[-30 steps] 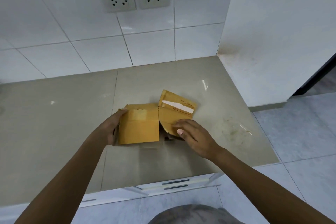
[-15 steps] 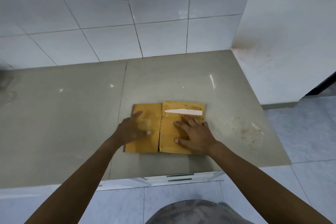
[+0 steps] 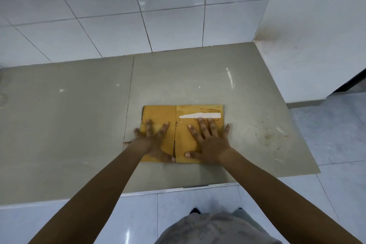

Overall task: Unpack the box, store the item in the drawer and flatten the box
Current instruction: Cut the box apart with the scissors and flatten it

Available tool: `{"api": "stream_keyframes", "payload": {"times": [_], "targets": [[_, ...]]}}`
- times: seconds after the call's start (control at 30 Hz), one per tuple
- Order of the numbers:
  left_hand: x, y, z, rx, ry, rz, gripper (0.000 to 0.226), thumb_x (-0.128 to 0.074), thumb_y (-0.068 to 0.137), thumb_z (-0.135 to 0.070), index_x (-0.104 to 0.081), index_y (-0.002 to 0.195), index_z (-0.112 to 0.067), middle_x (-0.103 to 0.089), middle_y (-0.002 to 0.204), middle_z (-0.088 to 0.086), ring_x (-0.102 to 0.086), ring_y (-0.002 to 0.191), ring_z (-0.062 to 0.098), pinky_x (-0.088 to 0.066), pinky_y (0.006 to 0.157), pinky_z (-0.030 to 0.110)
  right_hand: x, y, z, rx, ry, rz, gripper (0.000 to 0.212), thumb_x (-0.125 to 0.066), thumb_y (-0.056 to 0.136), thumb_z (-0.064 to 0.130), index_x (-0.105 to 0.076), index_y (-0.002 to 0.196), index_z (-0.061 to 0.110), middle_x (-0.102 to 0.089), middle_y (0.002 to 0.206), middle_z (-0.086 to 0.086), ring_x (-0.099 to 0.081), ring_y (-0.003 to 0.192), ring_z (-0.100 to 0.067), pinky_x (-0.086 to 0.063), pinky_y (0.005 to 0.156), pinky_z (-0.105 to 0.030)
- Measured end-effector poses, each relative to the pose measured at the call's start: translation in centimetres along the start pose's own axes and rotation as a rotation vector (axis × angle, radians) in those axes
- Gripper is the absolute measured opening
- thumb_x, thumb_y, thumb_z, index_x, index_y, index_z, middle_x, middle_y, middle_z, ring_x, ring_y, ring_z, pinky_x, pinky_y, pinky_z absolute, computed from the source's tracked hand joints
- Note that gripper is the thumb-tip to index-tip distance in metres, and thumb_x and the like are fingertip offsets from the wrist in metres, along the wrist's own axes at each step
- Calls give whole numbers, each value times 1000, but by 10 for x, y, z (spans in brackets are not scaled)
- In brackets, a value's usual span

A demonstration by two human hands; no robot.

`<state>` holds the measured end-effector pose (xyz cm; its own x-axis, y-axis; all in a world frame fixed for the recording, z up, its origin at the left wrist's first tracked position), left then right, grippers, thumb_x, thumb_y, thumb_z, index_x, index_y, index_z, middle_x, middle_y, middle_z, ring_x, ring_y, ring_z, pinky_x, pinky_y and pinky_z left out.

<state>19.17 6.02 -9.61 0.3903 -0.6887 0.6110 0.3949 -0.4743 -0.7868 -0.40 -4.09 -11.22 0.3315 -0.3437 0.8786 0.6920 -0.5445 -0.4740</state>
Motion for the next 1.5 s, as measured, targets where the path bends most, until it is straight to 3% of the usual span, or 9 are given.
{"api": "stream_keyframes", "payload": {"times": [0.13,0.33,0.87,0.97,1.03,1.1,1.2,1.33,1.5], "targets": [[25,0,2,-43,-97,176,127,-48,47,-97,30,137,-55,47,149,9,10,146,46,-15,114,65,-1,3,1,-23,-26,34,101,-22,70,90,30,142,42,35,154,-2,30,142,-36,13,97,-81],[3,-12,-16,99,-53,42,131,-54,47,-94,39,131,-56,52,145,3,27,139,51,-8,100,83,4,10,5,-69,2,176,104,-32,71,88,36,136,44,45,148,1,36,139,-35,4,95,-84],[-8,9,-13,64,-153,-35,133,-54,44,-95,45,123,-57,58,138,6,34,132,57,0,109,71,-2,19,-2,10,40,160,104,-31,71,88,36,137,43,47,147,-1,39,136,-35,10,101,-77],[-9,1,-7,-16,-287,-108,121,-50,47,-96,28,134,-61,49,147,0,33,136,52,4,109,69,9,12,-9,5,420,14,87,-43,78,78,-3,149,46,20,160,8,23,146,-24,12,109,-66],[-2,-8,3,-96,-568,-152,103,-44,58,-94,-4,146,-59,21,162,-1,16,145,47,-1,112,65,20,5,-23,-170,988,-330,52,-52,90,54,-44,138,35,-26,156,6,-16,147,-22,-10,118,-54],[11,-16,18,-184,-1053,-260,91,-45,66,-88,-37,144,-42,-27,158,6,-24,144,37,-19,115,57,23,-4,-41,-489,1363,-630,33,-53,94,35,-52,125,22,-51,134,-3,-46,127,-27,-38,107,-46],[12,-17,44,46,-1465,-495,71,-59,87,-55,-32,146,-27,-43,146,9,-46,128,29,-39,107,53,21,-10,-52,-688,1465,-505,36,-50,92,29,-44,125,19,-57,119,-7,-56,99,-22,-48,82,-37],[2,-10,42,175,-1475,-327,86,-66,87,-45,-18,152,-14,-33,152,12,-38,135,34,-38,105,51,22,-12,-50,-687,1466,-405,40,-50,92,31,-40,128,16,-52,99,-3,-47,73,-10,-37,57,-27],[4,-20,33,131,-1202,-359,100,-77,73,-52,-28,147,-6,-38,149,14,-41,133,37,-39,107,54,20,-21,-49,-629,1520,-409,27,-53,90,29,-48,116,24,-51,105,1,-50,89,-16,-40,74,-31]]}}
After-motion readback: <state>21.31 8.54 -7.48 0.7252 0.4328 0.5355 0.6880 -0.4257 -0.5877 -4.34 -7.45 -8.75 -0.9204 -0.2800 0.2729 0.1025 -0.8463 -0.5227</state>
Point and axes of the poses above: each hand's wrist, its own y-axis towards the middle knuckle, its own x-axis out of the back of the hand, z = x × y, the point moved 2 cm from there along y, towards the middle knuckle
